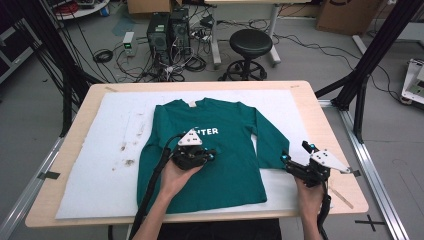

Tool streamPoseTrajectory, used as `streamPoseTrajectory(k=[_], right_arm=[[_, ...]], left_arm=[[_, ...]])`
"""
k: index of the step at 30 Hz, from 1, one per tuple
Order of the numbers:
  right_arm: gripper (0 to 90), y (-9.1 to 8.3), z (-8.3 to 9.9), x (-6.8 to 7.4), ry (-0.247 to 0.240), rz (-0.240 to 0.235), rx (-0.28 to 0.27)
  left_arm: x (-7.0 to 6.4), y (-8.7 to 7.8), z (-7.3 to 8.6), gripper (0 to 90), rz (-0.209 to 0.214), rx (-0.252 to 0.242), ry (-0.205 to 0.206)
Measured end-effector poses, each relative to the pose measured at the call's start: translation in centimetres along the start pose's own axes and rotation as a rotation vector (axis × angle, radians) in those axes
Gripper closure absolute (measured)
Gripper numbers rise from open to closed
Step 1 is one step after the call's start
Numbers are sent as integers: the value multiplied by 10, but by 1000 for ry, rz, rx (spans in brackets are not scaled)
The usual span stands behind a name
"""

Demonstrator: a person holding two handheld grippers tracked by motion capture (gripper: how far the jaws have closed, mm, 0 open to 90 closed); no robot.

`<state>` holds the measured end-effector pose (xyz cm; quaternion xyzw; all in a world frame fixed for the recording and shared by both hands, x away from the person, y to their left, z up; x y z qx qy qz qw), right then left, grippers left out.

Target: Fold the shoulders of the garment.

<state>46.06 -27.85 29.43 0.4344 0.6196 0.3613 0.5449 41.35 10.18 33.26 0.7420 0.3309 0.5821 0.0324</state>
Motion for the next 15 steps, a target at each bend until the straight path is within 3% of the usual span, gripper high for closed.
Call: streamPoseTrajectory(k=[15], right_arm=[[178, 0, 0, 0, 1, -2, 3]], left_arm=[[-14, 17, -2, 857, 33, 26, 27]])
Point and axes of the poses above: each handheld gripper's, and its own axes: y roughly forward along the jaws, z roughly out of its underside, x roughly to its left, the point moved 1 cm from there along y, roughly forward along the jaws, and after that the axes turned 6 degrees about -x, right-handed, at the moved point
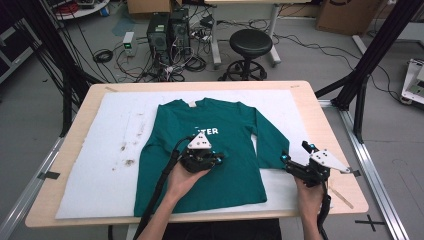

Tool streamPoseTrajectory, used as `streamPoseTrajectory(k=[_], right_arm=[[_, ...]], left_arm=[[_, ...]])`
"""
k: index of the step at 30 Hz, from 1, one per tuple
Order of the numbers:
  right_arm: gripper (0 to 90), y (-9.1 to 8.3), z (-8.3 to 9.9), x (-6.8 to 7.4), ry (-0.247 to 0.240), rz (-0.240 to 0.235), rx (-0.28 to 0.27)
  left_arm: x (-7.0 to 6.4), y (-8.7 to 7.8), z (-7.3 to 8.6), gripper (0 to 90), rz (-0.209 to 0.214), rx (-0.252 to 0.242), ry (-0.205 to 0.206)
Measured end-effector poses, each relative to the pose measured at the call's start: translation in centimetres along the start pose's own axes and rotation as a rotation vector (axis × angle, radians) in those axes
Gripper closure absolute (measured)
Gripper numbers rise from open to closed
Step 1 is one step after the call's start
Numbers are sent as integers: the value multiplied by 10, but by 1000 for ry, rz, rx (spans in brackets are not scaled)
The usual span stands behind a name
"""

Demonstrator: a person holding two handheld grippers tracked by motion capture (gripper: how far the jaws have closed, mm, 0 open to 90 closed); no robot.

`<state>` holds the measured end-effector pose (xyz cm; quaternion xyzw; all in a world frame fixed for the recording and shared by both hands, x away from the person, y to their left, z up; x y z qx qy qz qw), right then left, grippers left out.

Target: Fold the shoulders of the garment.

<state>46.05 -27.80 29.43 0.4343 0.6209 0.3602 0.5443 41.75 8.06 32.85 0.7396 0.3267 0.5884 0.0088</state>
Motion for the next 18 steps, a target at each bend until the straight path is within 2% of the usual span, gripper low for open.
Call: streamPoseTrajectory(k=[8, 13, 18], right_arm=[[178, 0, 0, 0, 3, 0, 1], [178, 0, 0, 0, -7, 3, 3], [178, 0, 0, 0, -4, 3, 4]], left_arm=[[1, 2, 1, 855, 8, 12, -5], [1, 2, 0, 856, 9, -10, -12], [0, 5, 1, 855, 16, 3, -12]])
Point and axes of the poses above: each handheld gripper's, and its own axes: y roughly forward along the jaws, z roughly out of its underside, x roughly to its left, the point moved 1 cm from there along y, roughly forward along the jaws, and after that the axes turned 6 degrees about -x, right-handed, at the moved point
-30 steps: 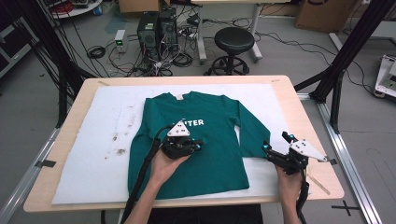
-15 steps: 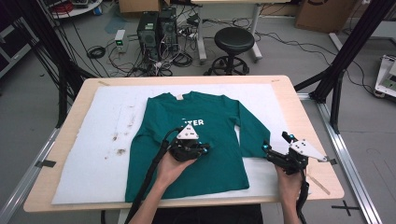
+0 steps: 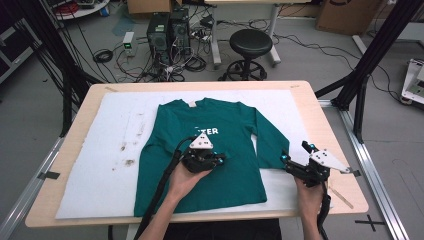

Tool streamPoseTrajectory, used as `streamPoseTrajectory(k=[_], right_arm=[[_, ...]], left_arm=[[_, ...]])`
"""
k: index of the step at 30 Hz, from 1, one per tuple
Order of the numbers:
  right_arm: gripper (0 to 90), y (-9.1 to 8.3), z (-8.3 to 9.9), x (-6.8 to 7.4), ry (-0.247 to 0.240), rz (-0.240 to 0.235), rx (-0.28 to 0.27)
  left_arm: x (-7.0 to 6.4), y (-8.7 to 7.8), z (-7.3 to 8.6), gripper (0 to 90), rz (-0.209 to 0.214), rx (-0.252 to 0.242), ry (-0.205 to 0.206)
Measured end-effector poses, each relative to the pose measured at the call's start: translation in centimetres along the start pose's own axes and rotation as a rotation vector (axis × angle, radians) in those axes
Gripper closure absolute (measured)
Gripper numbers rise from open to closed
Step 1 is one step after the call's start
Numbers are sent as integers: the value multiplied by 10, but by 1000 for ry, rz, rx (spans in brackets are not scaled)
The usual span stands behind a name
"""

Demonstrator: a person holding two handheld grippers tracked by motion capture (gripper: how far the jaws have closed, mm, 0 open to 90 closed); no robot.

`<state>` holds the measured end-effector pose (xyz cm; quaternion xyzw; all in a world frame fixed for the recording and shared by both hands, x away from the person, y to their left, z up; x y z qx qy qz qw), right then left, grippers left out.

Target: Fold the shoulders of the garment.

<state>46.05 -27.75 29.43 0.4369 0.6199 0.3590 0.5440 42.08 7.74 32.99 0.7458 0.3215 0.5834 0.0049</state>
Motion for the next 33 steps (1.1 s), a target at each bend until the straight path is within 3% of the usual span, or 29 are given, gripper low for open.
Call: streamPoseTrajectory(k=[8, 11, 15, 17, 20, 21, 22, 23, 25, 33], right_arm=[[178, 0, 0, 0, 6, -3, -1], [178, 0, 0, -1, 2, -3, -4], [178, 0, 0, -1, 5, -2, -4], [178, 0, 0, -1, 6, -2, -4], [178, 0, 0, -1, 3, -3, -5], [178, 0, 0, -1, 1, -3, -5], [178, 0, 0, -1, 1, -3, -5], [178, 0, 0, -1, 0, -2, -5], [178, 0, 0, -1, 0, -2, -5], [178, 0, 0, -1, 0, -3, -5]], left_arm=[[-1, 1, 0, 828, 13, 2, -4], [-3, 2, -1, 745, 22, 0, -2], [-5, 3, -2, 562, 12, 7, 2], [-5, 3, -2, 538, 6, 10, 1], [-5, 2, -3, 434, -9, 14, -1], [-5, 1, -3, 355, -21, 12, -1], [-5, 0, -4, 355, -31, 9, 0], [-5, -2, -5, 287, -40, 7, 4], [-5, -5, -6, 235, -62, -10, 5], [-7, -6, -7, 185, -63, 1, 10]])
Point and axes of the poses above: each handheld gripper's, and its own axes: y roughly forward along the jaws, z roughly out of its underside, x roughly to its left, the point moved 1 cm from there along y, roughly forward along the jaws, and after that the axes turned 6 degrees about -x, right-handed, at the moved point
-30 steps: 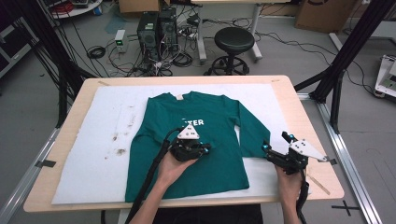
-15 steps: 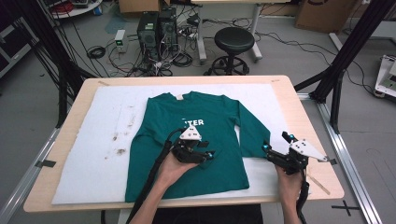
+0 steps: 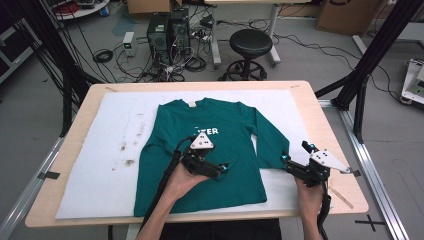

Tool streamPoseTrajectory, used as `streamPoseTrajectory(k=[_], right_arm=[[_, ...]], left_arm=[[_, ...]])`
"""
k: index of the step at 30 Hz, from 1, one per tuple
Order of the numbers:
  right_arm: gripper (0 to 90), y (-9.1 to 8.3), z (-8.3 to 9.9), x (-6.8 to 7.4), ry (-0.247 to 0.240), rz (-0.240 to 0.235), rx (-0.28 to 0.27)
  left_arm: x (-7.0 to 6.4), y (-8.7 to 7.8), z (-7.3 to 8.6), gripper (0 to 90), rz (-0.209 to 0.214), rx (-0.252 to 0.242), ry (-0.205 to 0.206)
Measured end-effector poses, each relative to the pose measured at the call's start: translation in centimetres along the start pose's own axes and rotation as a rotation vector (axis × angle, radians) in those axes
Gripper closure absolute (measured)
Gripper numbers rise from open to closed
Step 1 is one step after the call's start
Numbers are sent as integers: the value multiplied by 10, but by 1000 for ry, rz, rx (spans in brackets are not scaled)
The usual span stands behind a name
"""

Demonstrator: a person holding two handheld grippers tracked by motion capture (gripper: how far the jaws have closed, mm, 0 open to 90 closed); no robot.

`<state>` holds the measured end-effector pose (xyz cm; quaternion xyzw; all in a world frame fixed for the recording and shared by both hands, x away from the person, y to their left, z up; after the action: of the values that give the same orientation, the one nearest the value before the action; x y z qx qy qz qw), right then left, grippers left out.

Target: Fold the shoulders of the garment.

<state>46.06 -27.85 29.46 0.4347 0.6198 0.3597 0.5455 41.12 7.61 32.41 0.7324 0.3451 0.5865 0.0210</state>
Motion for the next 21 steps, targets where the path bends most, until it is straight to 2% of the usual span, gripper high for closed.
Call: streamPoseTrajectory(k=[7, 14, 18, 21], right_arm=[[178, 0, 0, 0, -1, 0, 1], [178, 0, 0, 1, 7, 0, 4], [178, 0, 0, 1, 6, 0, 4], [178, 0, 0, 0, 1, 1, 1]], left_arm=[[-3, -9, -3, 177, -10, -17, 11], [2, -32, -6, 177, -48, -44, 19], [9, -48, -5, 177, -84, -56, 10], [13, -54, -3, 178, -98, -59, 4]])
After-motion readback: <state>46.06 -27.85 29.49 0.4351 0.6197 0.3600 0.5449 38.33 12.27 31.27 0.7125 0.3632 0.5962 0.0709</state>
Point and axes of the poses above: each handheld gripper's, and its own axes: y roughly forward along the jaws, z roughly out of its underside, x roughly to its left, the point moved 1 cm from there along y, roughly forward along the jaws, and after that the axes turned 6 degrees about -x, right-handed, at the moved point
